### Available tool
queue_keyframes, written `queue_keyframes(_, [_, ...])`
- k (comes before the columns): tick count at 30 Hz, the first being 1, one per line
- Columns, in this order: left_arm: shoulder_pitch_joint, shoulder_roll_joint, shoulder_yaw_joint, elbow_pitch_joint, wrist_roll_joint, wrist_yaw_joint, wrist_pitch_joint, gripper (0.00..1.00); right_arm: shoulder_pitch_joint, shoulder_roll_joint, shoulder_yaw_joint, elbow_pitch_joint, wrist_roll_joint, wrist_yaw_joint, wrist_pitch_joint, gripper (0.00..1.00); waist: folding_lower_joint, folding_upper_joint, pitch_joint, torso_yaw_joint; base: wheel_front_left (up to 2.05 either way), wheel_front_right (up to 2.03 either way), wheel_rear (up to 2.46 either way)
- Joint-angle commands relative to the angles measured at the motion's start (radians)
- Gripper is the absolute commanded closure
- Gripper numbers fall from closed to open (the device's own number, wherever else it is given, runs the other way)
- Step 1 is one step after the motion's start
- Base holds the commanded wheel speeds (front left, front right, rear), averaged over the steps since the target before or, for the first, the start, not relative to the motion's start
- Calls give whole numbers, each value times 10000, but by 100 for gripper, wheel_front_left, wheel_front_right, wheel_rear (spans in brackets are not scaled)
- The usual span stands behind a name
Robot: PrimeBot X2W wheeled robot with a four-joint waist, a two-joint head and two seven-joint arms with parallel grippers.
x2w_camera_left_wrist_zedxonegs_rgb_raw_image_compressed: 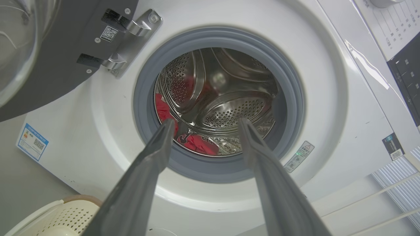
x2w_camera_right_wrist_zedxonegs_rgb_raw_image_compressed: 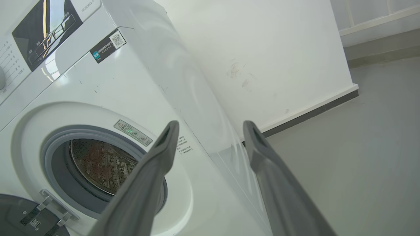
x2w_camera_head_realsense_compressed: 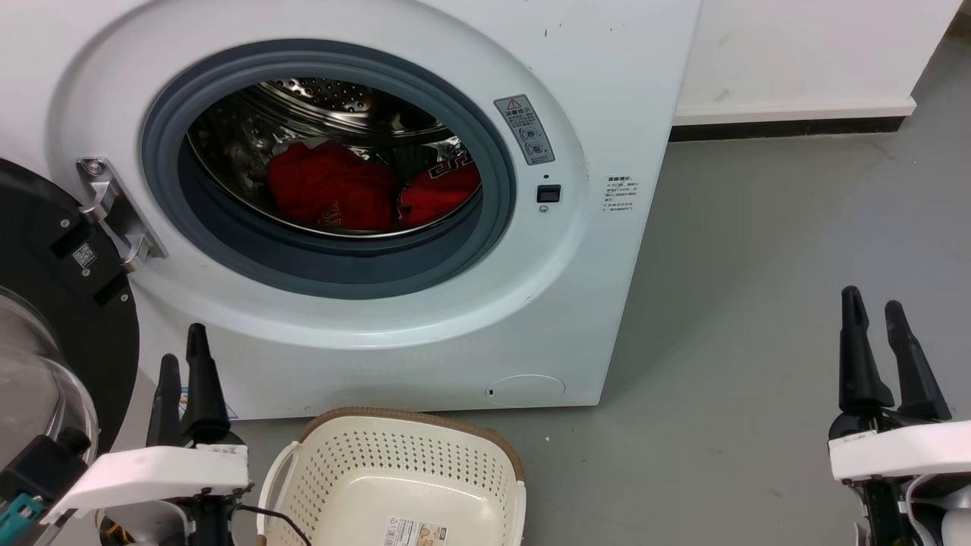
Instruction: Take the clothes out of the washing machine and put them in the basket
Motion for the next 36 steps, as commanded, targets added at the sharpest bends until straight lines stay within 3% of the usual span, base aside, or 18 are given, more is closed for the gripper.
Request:
queue_keyframes(1, [20,30,-203,-373,465,179,-128,0,-165,-15,79,-356,-641,0,-130,0,0,0,1,-11,0,0,0])
queue_keyframes(6, [151,30,-479,-660,985,346,-286,0,-84,-15,280,-634,-1663,0,-284,0,0,0,5,-40,0,0,0])
queue_keyframes(10, [141,31,-680,-1018,2066,316,-455,0,-14,-14,450,-880,-2889,0,-457,0,0,0,18,-71,0,0,0])
queue_keyframes(24, [443,34,-1475,-1352,4416,591,-829,0,274,-11,666,-595,-4892,-1,-832,0,0,0,20,-134,0,0,0])
queue_keyframes(36, [641,104,-1960,-164,5708,153,-1088,0,448,-9,566,712,-5742,-1,-1091,0,0,0,-10,-135,0,0,0])
